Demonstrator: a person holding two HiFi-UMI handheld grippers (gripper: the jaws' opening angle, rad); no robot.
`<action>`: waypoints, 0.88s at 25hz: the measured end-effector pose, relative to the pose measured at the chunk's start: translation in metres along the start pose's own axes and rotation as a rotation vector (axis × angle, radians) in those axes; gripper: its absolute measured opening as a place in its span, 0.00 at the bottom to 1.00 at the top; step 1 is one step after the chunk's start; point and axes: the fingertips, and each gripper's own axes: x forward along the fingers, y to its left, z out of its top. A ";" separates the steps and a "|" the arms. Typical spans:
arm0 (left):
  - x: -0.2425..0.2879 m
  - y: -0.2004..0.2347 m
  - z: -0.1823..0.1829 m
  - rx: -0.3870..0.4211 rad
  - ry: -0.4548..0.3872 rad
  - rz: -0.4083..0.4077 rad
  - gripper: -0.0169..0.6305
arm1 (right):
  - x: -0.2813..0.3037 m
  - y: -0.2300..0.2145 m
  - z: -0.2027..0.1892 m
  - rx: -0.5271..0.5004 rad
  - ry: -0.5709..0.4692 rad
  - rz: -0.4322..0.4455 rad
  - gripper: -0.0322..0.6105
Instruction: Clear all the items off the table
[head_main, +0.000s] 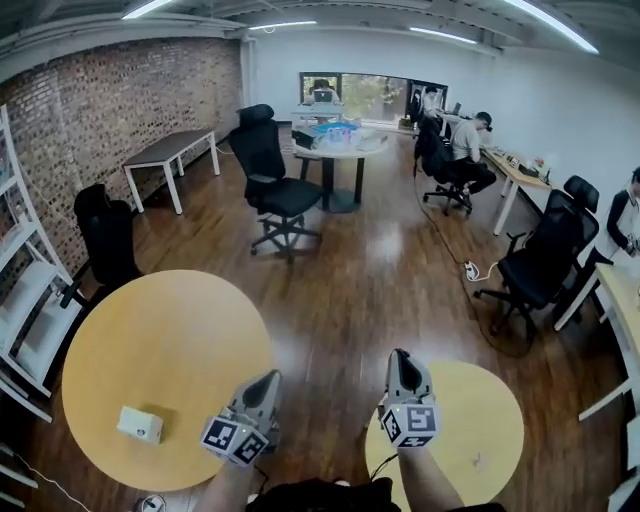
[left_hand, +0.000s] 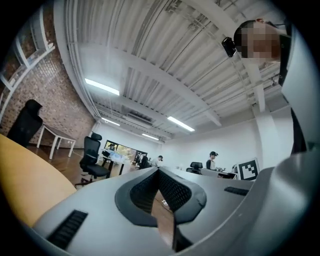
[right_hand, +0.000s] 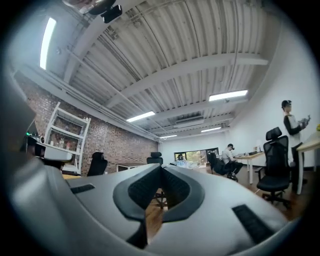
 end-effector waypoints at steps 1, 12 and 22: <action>0.008 -0.009 -0.007 -0.009 0.012 -0.024 0.01 | -0.012 -0.015 -0.001 -0.003 0.003 -0.039 0.05; 0.117 -0.157 -0.084 -0.103 0.138 -0.405 0.01 | -0.163 -0.189 0.006 -0.007 0.008 -0.528 0.05; 0.161 -0.259 -0.127 -0.273 0.207 -0.827 0.01 | -0.342 -0.224 0.040 -0.142 0.025 -1.061 0.05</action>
